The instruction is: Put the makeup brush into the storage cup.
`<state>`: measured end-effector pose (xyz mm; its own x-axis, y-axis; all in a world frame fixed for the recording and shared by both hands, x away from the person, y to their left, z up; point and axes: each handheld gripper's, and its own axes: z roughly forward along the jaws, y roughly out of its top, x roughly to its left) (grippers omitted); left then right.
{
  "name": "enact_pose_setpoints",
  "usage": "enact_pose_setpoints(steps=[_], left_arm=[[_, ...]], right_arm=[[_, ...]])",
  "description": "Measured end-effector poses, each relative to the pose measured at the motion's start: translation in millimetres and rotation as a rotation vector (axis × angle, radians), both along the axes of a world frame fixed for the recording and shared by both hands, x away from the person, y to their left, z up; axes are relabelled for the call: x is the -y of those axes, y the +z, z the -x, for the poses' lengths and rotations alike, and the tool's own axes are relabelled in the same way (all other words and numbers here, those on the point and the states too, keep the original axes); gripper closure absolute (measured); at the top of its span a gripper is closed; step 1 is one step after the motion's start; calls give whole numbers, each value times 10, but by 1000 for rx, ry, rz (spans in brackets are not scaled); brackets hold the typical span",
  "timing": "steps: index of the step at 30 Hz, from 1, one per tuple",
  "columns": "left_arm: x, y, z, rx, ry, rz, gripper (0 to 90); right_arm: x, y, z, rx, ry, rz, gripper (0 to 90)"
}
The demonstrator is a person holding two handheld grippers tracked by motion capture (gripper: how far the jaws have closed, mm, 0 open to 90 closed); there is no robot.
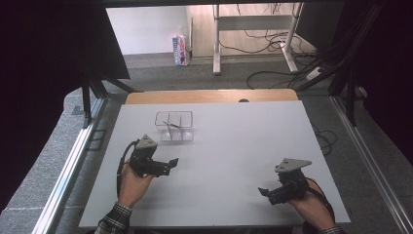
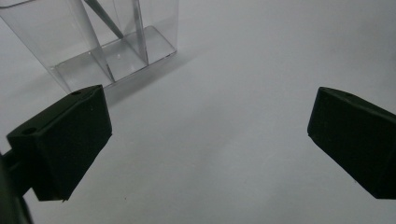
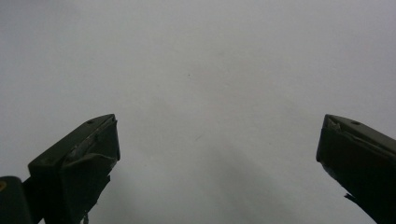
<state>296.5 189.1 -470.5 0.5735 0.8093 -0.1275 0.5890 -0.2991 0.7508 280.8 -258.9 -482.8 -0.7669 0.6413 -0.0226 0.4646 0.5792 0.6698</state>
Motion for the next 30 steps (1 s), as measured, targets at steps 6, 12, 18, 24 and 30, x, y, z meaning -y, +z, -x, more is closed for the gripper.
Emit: enact_pose_setpoints(steps=[6,12,18,24,30], left_arm=[[-22,-26,36,-9,-3,-9,2],[-68,-42,86,-13,2,-12,2],[-112,-46,134,-16,10,-8,2],[-159,-55,178,-19,16,-6,2],[-162,-62,211,-23,14,-10,2]], right_arm=[[1,0,0,0,1,1,0],[-1,-2,-1,1,4,3,0],[-5,-4,2,-1,3,6,0],[-5,-4,2,0,3,5,0],[-6,-3,3,1,1,6,0]])
